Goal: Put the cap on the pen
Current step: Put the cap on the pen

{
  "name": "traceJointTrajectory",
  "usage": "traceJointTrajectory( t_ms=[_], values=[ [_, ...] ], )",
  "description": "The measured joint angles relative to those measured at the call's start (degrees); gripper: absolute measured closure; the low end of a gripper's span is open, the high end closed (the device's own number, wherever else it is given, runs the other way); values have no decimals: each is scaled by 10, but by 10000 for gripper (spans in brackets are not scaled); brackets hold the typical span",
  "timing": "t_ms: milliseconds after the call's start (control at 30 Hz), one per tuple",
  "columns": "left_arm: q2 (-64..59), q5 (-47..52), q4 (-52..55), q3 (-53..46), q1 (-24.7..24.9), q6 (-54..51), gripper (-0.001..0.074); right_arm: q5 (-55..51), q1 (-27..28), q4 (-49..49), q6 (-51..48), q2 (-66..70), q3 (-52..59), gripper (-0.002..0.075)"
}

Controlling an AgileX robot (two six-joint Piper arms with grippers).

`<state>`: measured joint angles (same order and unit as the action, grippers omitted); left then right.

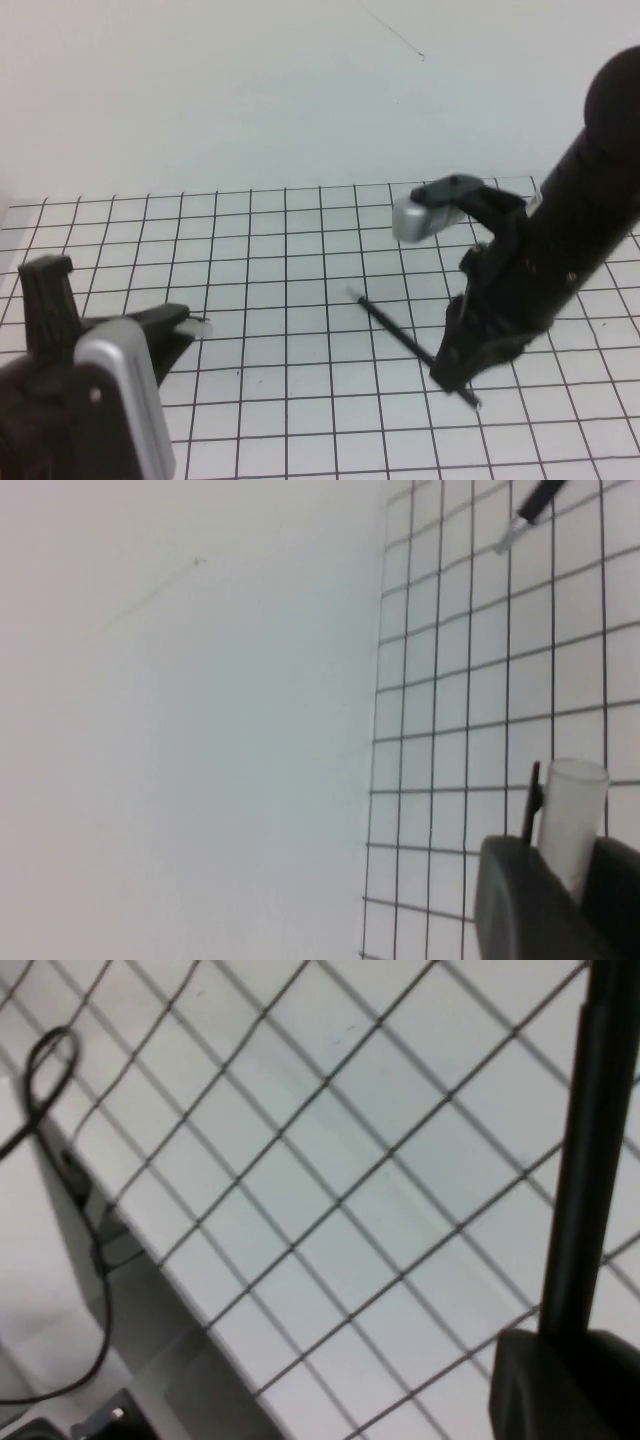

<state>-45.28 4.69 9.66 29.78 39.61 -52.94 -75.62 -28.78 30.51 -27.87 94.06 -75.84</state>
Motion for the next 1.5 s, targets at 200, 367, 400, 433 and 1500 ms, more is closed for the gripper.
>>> traceJointTrajectory(
  t_ms=[200, 367, 400, 433, 1500],
  values=[
    [-1, -98, -1, -74, 0, 1, 735, 0, -95, 25, -1, -30, 51, 728],
    [-1, -84, 63, -93, 0, 0, 735, 1, -149, 29, 1, -28, 56, 729],
    [-1, -73, 70, -93, 0, 0, 735, 3, -153, 30, 0, -28, 56, 729],
    [-1, -62, 74, -93, 0, 0, 735, 4, -152, 31, -2, -28, 56, 729],
    [-1, 0, 73, -93, 0, -17, 735, 120, -152, 116, -66, 18, 55, 729]
  ],
)
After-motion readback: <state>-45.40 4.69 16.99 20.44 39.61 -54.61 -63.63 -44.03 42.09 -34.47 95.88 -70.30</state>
